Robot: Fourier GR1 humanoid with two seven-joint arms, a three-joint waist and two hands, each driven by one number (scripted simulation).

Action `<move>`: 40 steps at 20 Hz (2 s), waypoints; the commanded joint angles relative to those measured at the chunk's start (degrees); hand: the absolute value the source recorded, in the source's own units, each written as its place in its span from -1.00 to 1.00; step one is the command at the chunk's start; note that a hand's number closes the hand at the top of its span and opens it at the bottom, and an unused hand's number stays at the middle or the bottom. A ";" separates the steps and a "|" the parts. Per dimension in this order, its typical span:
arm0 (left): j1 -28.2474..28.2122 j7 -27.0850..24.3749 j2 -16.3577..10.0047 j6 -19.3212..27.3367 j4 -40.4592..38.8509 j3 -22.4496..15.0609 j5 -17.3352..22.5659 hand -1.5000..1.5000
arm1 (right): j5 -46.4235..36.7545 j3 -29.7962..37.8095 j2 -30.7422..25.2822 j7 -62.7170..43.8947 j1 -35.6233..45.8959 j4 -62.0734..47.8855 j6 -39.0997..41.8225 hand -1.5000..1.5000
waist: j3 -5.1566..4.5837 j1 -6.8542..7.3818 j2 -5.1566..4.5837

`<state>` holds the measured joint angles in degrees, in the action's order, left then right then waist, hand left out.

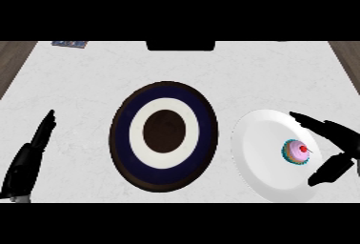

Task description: Pick the cupcake from the plate and place it in the plate

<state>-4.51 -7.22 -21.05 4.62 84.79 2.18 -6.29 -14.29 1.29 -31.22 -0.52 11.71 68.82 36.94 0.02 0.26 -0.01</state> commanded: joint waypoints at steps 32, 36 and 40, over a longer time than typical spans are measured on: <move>2.36 0.76 4.45 -3.94 0.92 1.57 -4.20 0.00 | -21.95 5.68 3.62 36.54 33.07 -35.03 -40.07 1.00 | 0.25 3.57 -1.20; 2.73 0.27 4.05 -3.48 -0.62 2.82 -4.39 0.00 | -17.54 8.45 3.06 48.97 33.86 -35.06 -38.68 1.00 | 0.14 1.80 -0.73; 2.22 0.95 3.01 -3.93 0.44 4.25 -3.97 0.00 | -13.96 8.22 4.63 52.49 36.63 -32.70 -29.60 1.00 | 0.02 0.66 -0.15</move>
<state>-2.96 -6.89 -17.68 0.28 85.43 5.52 -9.96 -30.83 8.91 -27.50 47.19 46.00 35.30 3.33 0.12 1.96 -0.50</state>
